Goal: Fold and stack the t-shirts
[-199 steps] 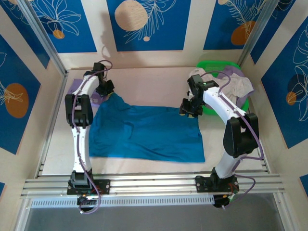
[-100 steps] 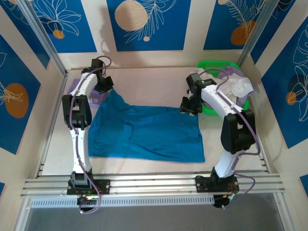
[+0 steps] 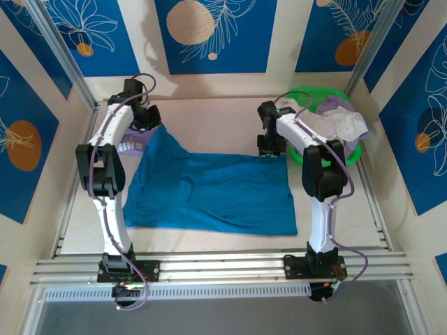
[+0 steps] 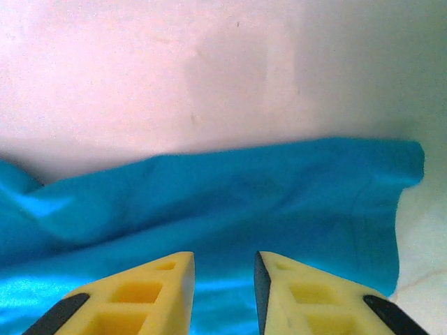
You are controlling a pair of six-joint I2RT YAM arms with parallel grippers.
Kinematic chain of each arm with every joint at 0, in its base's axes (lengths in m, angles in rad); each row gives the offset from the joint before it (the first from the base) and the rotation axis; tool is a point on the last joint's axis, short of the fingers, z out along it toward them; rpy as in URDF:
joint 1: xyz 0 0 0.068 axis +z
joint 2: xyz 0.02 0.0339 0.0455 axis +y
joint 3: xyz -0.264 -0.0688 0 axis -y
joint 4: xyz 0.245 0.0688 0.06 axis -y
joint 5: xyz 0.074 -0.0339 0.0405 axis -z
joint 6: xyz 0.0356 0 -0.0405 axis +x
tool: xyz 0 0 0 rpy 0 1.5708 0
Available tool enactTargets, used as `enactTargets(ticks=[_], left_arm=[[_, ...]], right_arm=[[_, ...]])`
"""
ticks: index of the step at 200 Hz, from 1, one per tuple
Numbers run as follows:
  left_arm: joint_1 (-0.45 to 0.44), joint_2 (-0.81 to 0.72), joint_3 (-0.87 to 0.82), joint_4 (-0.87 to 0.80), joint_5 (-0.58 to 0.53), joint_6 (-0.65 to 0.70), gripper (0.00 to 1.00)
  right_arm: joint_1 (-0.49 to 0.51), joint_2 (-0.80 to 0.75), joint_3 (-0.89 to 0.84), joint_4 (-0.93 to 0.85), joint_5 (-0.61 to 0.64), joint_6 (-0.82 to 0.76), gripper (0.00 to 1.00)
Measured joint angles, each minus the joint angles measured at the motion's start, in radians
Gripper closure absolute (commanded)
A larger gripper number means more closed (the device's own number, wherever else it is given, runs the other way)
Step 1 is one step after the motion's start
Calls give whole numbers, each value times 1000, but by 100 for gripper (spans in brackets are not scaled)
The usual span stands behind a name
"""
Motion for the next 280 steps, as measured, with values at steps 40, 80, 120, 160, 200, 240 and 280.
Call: enactTargets(ticks=[40, 80, 120, 160, 200, 240, 280], left_arm=[[0, -36, -65, 2, 23, -3, 100], [0, -56, -93, 4, 35, -2, 100], [0, -105, -131, 4, 35, -2, 100], [2, -144, -133, -8, 38, 1, 100], [16, -188, -132, -71, 48, 6, 100], [24, -308, -185, -127, 50, 29, 100], [66, -443, -269, -182, 75, 52, 100]], right_arm=[[0, 77, 36, 5, 26, -30, 69], [0, 126, 36, 16, 24, -38, 75], [0, 130, 43, 24, 22, -55, 100], [2, 114, 35, 26, 34, -64, 100], [16, -7, -26, 21, 49, -51, 100], [45, -189, -185, 25, 52, -13, 100], [71, -311, -380, 40, -26, 12, 81]])
